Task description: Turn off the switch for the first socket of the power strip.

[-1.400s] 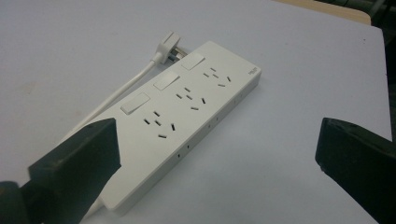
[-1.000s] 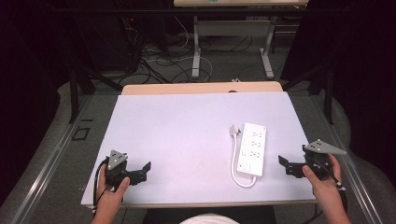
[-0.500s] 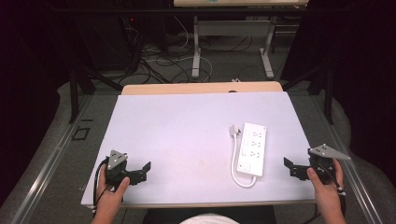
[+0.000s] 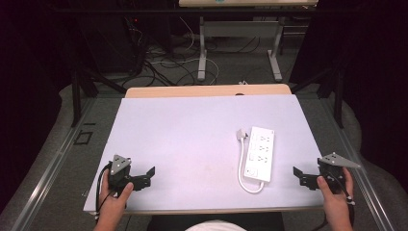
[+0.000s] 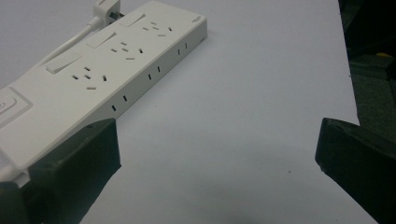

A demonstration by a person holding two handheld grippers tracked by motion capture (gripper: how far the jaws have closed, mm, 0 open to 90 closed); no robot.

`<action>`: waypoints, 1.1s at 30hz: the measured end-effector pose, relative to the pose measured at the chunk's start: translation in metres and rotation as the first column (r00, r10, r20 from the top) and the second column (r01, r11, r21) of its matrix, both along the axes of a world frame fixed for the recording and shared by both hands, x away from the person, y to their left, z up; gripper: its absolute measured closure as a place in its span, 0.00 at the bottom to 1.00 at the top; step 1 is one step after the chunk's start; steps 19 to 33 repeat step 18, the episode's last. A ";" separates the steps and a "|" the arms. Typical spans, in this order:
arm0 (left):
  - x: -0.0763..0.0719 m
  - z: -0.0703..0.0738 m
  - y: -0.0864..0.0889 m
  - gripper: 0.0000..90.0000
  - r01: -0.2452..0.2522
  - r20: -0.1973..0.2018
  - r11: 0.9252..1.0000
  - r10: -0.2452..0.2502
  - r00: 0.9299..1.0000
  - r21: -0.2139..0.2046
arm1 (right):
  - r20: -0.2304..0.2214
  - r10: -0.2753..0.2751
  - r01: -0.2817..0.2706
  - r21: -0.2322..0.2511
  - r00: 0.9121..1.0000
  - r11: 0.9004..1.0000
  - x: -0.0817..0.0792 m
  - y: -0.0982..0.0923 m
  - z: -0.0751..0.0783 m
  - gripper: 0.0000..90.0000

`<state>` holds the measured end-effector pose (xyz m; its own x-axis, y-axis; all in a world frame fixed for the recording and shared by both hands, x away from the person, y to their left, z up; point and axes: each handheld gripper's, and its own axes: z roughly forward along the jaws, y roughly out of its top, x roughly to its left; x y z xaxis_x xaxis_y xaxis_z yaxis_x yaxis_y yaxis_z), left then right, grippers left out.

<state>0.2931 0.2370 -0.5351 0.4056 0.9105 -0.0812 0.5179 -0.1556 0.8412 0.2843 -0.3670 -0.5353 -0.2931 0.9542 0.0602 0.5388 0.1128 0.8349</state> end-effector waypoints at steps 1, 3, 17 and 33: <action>0.000 0.000 0.000 0.00 0.000 0.000 1.000 0.000 1.000 0.001 | 0.014 -0.012 0.012 0.006 1.000 1.000 0.000 -0.001 -0.002 0.00; 0.000 0.000 0.000 0.00 0.000 -0.004 1.000 0.000 1.000 0.001 | -0.005 -0.012 0.012 0.019 1.000 1.000 -0.001 -0.003 -0.002 0.00; 0.002 0.000 0.000 0.00 0.001 -0.005 1.000 -0.001 1.000 0.001 | 0.028 -0.044 0.042 0.055 0.999 0.998 0.000 -0.006 -0.007 0.00; 0.002 0.000 0.000 0.00 0.000 -0.004 1.000 0.000 1.000 -0.001 | 0.011 -0.035 0.035 0.045 0.999 0.998 0.000 -0.008 -0.005 0.00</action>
